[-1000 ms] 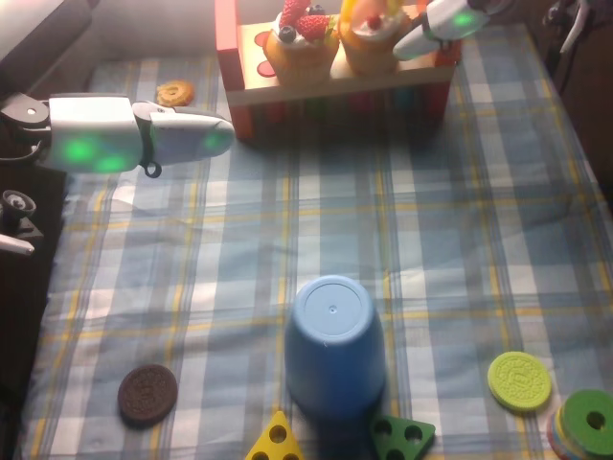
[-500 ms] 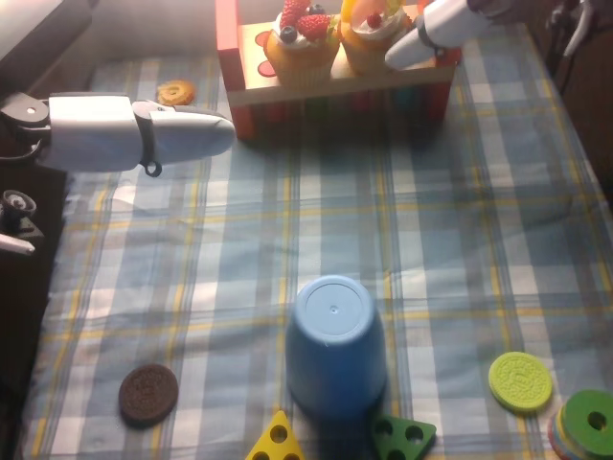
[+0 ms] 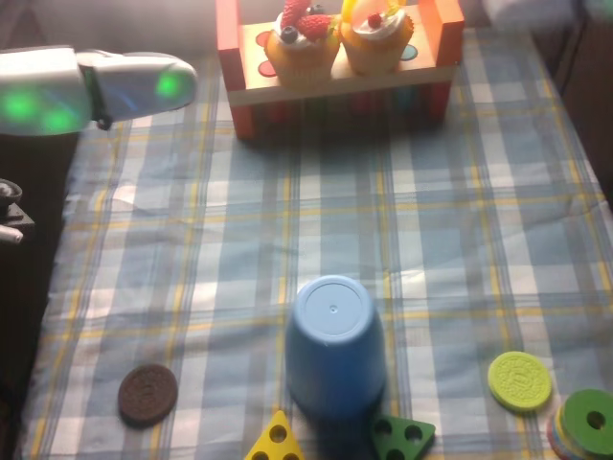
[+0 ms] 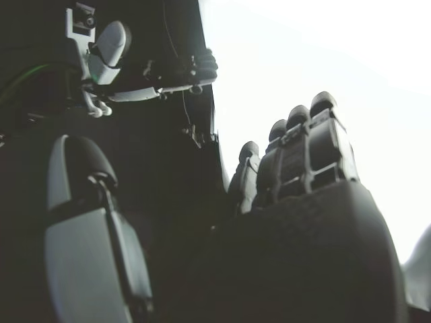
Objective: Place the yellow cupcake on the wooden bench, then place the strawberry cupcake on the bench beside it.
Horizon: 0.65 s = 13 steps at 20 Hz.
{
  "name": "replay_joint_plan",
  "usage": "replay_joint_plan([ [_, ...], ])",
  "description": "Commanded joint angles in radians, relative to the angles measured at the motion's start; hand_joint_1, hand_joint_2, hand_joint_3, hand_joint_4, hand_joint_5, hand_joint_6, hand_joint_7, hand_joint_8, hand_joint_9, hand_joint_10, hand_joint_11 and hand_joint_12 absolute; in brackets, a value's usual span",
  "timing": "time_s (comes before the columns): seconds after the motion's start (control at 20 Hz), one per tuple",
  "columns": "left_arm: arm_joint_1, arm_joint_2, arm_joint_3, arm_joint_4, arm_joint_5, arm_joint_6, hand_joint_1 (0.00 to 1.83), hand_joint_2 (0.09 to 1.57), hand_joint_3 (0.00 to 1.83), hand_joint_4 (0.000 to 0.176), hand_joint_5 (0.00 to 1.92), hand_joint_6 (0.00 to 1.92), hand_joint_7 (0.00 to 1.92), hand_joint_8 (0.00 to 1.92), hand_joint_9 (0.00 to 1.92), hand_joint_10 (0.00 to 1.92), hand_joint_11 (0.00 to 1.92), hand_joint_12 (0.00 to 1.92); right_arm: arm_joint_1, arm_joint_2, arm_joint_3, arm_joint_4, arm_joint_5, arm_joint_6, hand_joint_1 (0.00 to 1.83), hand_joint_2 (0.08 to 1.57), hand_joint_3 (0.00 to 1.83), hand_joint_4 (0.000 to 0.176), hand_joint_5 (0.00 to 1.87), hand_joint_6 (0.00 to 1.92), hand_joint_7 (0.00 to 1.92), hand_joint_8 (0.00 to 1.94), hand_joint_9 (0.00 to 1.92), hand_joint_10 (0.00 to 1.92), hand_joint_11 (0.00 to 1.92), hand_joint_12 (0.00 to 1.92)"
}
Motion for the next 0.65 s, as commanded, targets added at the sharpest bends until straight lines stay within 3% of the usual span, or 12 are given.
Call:
replay_joint_plan([
  [0.0,-0.001,0.009,0.001,0.021,-0.162,-0.051,0.69,0.82,0.00,0.176,0.00,0.00,0.00,0.00,0.00,0.00,0.00,0.00,-0.035,0.020,-0.031,0.082,0.224,-0.011,0.69,0.81,0.00,0.176,0.00,0.00,0.00,0.00,0.00,0.00,0.00,0.00],
  [0.05,0.014,0.018,0.001,0.033,-0.185,-0.102,0.82,0.79,0.00,0.176,0.00,0.00,0.00,0.00,0.00,0.00,0.00,0.00,-0.108,0.046,-0.065,0.133,0.317,-0.017,0.78,0.79,0.00,0.176,0.00,0.00,0.00,0.00,0.00,0.00,0.00,0.00],
  [0.15,0.054,0.032,0.005,0.053,-0.248,-0.221,0.88,0.79,0.00,0.176,0.00,0.00,0.00,0.00,0.00,0.00,0.00,0.00,-0.256,0.081,-0.125,0.240,0.494,-0.019,0.85,0.83,0.00,0.176,0.00,0.00,0.00,0.00,0.00,0.00,0.00,0.00],
  [0.2,0.075,0.035,0.006,0.055,-0.279,-0.261,0.82,0.79,0.00,0.176,0.00,0.00,0.00,0.00,0.00,0.00,0.00,0.00,-0.318,0.091,-0.144,0.283,0.565,-0.019,0.71,0.82,0.00,0.176,0.00,0.00,0.00,0.00,0.00,0.00,0.00,0.00],
  [0.5,0.200,0.026,0.012,0.046,-0.452,-0.437,0.60,0.76,0.00,0.176,0.00,0.00,0.00,0.00,0.00,0.00,0.00,0.00,-0.638,0.128,-0.249,0.492,0.926,-0.020,0.82,0.75,0.00,0.176,0.00,0.00,0.00,0.00,0.00,0.00,0.00,0.00],
  [0.6,0.228,0.019,0.011,0.038,-0.500,-0.465,0.58,0.77,0.00,0.176,0.00,0.00,0.00,0.00,0.00,0.00,0.02,0.01,-0.665,0.131,-0.270,0.502,0.961,-0.020,0.79,0.73,0.00,0.176,0.00,0.00,0.00,0.00,0.00,0.00,0.00,0.00],
])
